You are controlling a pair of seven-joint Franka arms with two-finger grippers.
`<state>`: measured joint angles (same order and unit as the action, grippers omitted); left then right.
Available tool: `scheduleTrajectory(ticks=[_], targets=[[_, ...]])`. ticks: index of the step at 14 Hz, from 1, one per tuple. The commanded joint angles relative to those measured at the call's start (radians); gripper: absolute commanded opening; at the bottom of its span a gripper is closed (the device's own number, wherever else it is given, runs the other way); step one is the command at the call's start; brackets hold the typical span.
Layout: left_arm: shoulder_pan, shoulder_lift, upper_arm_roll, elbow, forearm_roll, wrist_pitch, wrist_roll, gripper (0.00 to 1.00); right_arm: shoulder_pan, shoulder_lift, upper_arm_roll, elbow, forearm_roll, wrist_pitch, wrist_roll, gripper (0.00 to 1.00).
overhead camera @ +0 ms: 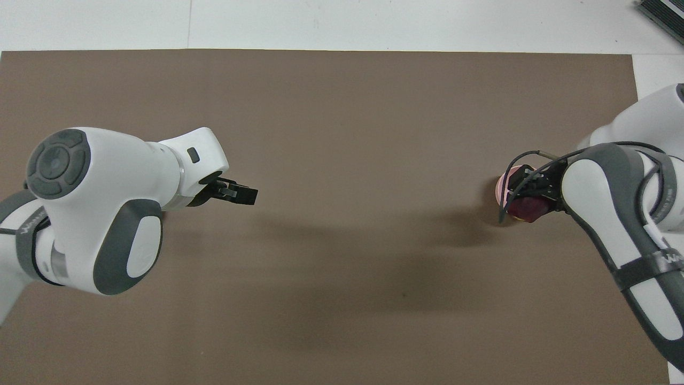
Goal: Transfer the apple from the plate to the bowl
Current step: 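Lower the apple into the pink bowl and open the right gripper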
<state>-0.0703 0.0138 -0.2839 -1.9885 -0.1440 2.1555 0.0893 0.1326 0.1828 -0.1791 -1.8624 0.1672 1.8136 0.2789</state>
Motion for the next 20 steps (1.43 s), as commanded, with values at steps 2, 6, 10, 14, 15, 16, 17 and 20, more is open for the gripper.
scheduleTrajectory(ticks=[2, 6, 10, 14, 15, 16, 17, 20], targets=[[0.041, -0.003, -0.004, 0.048, 0.141, -0.052, -0.030, 1.00, -0.010, 0.039, 0.013, -0.027, -0.052, 0.127, -0.024, 0.00], [0.116, 0.009, -0.003, 0.281, 0.141, -0.299, -0.030, 1.00, -0.018, 0.058, 0.013, -0.035, -0.052, 0.158, -0.030, 0.00], [0.141, 0.015, 0.003, 0.486, 0.141, -0.541, -0.026, 1.00, -0.034, 0.084, 0.013, -0.035, -0.052, 0.185, -0.038, 0.07], [0.141, 0.002, 0.029, 0.534, 0.141, -0.597, -0.019, 1.00, -0.041, 0.107, 0.015, -0.035, -0.051, 0.213, -0.038, 0.25], [0.141, 0.000, 0.031, 0.531, 0.141, -0.595, -0.020, 1.00, -0.041, 0.107, 0.015, -0.035, -0.051, 0.213, -0.035, 0.34], [0.141, -0.002, 0.029, 0.530, 0.142, -0.601, -0.025, 1.00, -0.041, 0.113, 0.015, -0.035, -0.051, 0.214, -0.037, 0.44], [0.141, -0.003, 0.029, 0.530, 0.142, -0.611, -0.025, 1.00, -0.047, 0.116, 0.015, -0.038, -0.049, 0.217, -0.043, 0.59], [0.141, -0.003, 0.029, 0.530, 0.142, -0.603, -0.029, 1.00, -0.047, 0.115, 0.015, -0.034, -0.049, 0.210, -0.043, 1.00]])
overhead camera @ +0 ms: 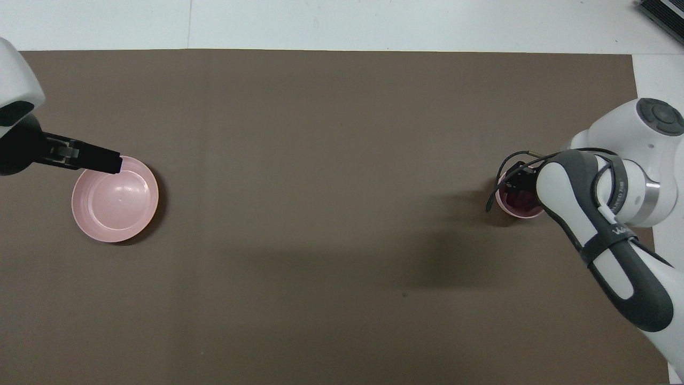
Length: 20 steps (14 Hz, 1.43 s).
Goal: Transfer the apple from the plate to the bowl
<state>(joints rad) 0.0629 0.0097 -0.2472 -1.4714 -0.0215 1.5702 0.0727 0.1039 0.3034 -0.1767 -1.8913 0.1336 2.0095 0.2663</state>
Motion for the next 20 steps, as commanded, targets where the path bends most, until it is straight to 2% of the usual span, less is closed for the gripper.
scheduleTrajectory(ticks=[1, 4, 7, 9, 11, 15, 18, 20], targets=[[0.008, 0.001, -0.006, 0.013, 0.020, -0.012, -0.016, 1.00, -0.016, -0.006, 0.013, 0.003, -0.015, 0.002, -0.029, 1.00], [0.009, 0.000, 0.003, 0.014, 0.017, -0.010, -0.014, 1.00, 0.002, -0.050, 0.010, 0.055, -0.023, -0.078, -0.026, 1.00], [-0.105, -0.004, 0.149, 0.019, 0.017, -0.021, -0.008, 1.00, 0.014, -0.127, 0.013, 0.103, -0.084, -0.126, -0.035, 1.00], [-0.164, -0.014, 0.198, 0.016, 0.018, -0.032, -0.010, 1.00, 0.016, -0.176, 0.022, 0.109, -0.149, -0.130, -0.084, 1.00], [-0.207, -0.017, 0.245, 0.014, 0.018, -0.042, -0.005, 1.00, 0.014, -0.234, 0.022, 0.113, -0.154, -0.172, -0.127, 1.00], [-0.195, -0.014, 0.244, 0.006, 0.018, -0.056, -0.007, 1.00, 0.016, -0.355, 0.025, 0.175, -0.150, -0.316, -0.133, 1.00], [-0.180, -0.014, 0.250, 0.005, 0.020, -0.058, -0.008, 1.00, 0.016, -0.359, 0.052, 0.314, -0.152, -0.484, -0.133, 1.00], [-0.163, -0.014, 0.250, 0.005, 0.020, -0.058, -0.008, 1.00, 0.016, -0.363, 0.057, 0.365, -0.152, -0.570, -0.148, 1.00]])
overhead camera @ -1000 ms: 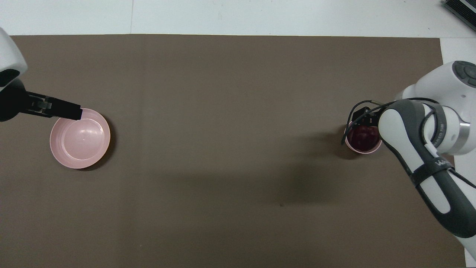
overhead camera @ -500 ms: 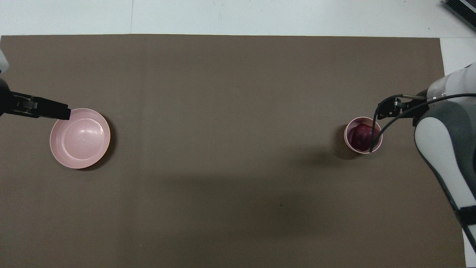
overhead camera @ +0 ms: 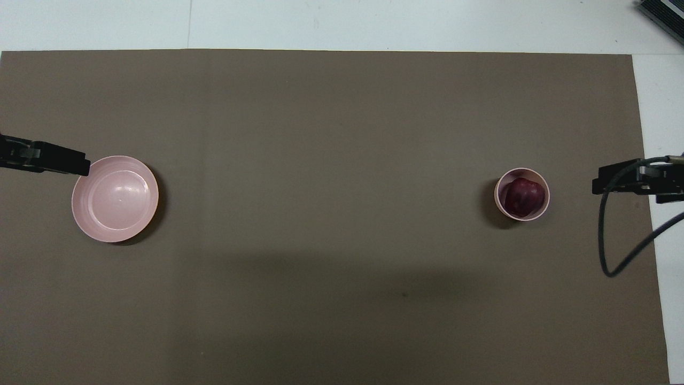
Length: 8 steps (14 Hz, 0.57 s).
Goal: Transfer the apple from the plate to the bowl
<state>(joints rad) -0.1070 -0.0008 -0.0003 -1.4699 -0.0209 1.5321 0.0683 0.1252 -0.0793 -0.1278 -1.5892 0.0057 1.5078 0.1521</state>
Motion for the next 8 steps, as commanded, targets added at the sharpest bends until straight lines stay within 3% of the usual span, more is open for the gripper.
scheduleTrajectory(ticks=[1, 4, 8], targets=[[0.013, -0.004, 0.005, 0.003, 0.019, -0.020, -0.004, 1.00, -0.006, 0.012, 0.011, 0.087, -0.024, -0.111, -0.077, 1.00], [0.024, -0.004, 0.005, 0.003, 0.019, -0.020, -0.004, 1.00, -0.007, -0.045, 0.019, 0.068, -0.024, -0.135, -0.121, 1.00], [0.023, -0.004, 0.003, 0.003, 0.019, -0.020, -0.004, 1.00, -0.026, -0.117, 0.013, -0.047, -0.018, -0.080, -0.112, 1.00]])
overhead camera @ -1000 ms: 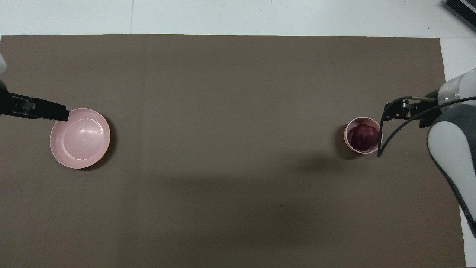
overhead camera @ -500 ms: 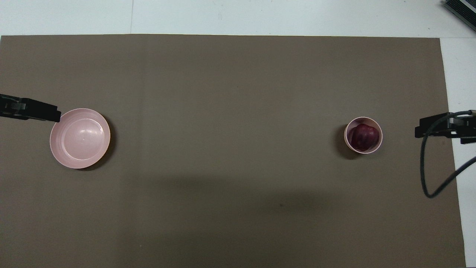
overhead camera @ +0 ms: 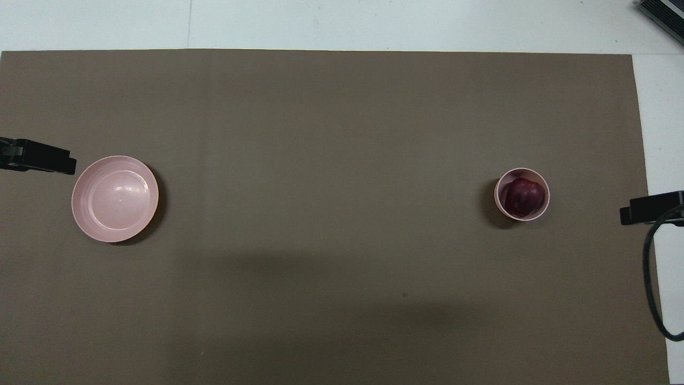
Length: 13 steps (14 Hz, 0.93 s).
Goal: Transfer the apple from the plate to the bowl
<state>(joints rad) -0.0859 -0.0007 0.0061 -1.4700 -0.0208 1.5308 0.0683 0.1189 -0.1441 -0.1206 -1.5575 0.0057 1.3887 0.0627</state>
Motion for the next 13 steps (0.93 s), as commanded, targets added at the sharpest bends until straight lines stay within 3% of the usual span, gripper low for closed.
scheduleTrajectory(ticks=[1, 13], targets=[[0.002, -0.004, -0.001, 0.004, 0.019, -0.018, -0.005, 1.00, -0.019, -0.051, 0.004, -0.076, -0.018, 0.039, -0.023, 1.00], [0.002, -0.002, -0.001, 0.004, 0.019, -0.018, -0.004, 1.00, -0.022, -0.034, -0.001, -0.079, -0.024, 0.099, -0.028, 1.00]])
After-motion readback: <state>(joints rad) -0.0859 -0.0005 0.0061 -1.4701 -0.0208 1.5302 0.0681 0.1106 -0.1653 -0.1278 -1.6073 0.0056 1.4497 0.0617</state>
